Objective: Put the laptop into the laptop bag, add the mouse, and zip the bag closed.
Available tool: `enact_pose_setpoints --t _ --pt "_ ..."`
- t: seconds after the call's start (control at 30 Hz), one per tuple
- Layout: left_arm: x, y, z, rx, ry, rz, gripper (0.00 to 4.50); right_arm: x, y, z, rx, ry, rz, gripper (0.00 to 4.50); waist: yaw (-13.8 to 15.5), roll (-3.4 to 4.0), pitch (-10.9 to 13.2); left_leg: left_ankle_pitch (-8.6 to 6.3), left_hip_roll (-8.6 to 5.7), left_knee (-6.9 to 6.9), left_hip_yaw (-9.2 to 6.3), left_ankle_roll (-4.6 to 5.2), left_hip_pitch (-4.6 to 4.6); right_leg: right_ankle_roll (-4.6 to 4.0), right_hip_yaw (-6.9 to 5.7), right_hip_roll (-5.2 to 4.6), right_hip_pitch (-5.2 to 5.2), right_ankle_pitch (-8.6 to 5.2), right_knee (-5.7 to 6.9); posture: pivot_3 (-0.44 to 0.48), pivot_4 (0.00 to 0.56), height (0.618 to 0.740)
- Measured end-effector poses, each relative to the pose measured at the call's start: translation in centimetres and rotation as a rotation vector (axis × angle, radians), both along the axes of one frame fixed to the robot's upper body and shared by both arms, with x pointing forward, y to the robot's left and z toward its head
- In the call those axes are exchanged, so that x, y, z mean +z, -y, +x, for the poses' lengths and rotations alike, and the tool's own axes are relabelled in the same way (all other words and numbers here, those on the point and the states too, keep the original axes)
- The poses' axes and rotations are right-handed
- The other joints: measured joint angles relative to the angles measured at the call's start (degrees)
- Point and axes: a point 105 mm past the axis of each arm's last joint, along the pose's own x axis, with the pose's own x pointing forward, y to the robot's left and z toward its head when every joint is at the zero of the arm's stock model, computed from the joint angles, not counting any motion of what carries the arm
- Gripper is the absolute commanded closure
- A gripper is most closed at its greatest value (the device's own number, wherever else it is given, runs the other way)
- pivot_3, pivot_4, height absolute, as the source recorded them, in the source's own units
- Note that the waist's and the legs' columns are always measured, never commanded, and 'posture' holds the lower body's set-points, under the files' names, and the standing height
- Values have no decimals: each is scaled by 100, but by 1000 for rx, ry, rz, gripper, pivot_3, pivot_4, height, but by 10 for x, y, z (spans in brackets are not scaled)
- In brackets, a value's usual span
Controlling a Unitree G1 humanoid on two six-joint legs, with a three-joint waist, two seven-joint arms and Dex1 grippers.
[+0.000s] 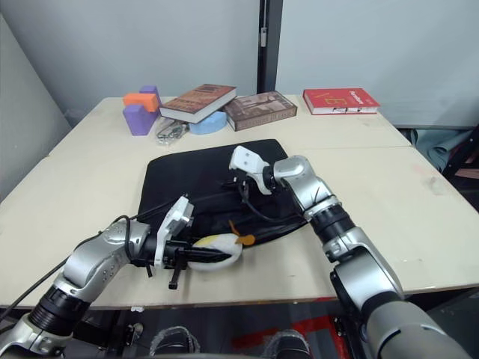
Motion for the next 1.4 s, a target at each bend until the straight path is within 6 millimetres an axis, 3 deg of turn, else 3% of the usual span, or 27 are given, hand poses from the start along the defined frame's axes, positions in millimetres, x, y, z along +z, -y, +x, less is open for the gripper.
enact_pose_setpoints --t 0.23,0.4,0.47,0.73,0.93,1.17,1.4 --pt "-6 -24 0 32 6 54 4467 0 -1 0 2 0 -1 4500 -5 0 0 0 1 0 -1 0 0 0 -1 0 -1 0 0 0 150 725" --pt "6 -47 10 114 45 52 4467 0 -1 0 1 -2 -1 4500 -3 1 -1 0 0 0 -1 0 1 0 0 0 -1 0 2 0 150 725" --pt "8 -50 11 122 47 54 3589 0 -1 -1 3 -3 0 4500 -7 2 -1 0 0 0 -1 0 1 0 -1 0 -1 0 2 0 150 725" --pt "5 -61 -3 111 6 96 844 1 -3 -1 8 -4 0 4500 -37 2 -1 0 2 -1 -1 -1 1 0 -1 1 -2 0 2 0 150 725" --pt "-8 -72 -8 154 50 190 844 1 -3 -1 10 -5 -1 4500 -33 2 -1 -1 2 -4 -1 -1 1 0 -1 1 -2 0 0 0 150 725" --pt "0 -73 -7 183 102 192 844 1 -3 -1 10 -4 -2 4500 -32 2 -1 -1 2 -4 -1 -1 1 0 -1 2 -3 0 1 0 150 725" --pt "-10 -80 -23 125 128 290 844 1 -3 -1 12 -2 -4 4500 -30 3 -1 -1 2 -5 -1 -1 0 0 -2 2 -4 -1 -1 0 150 725"
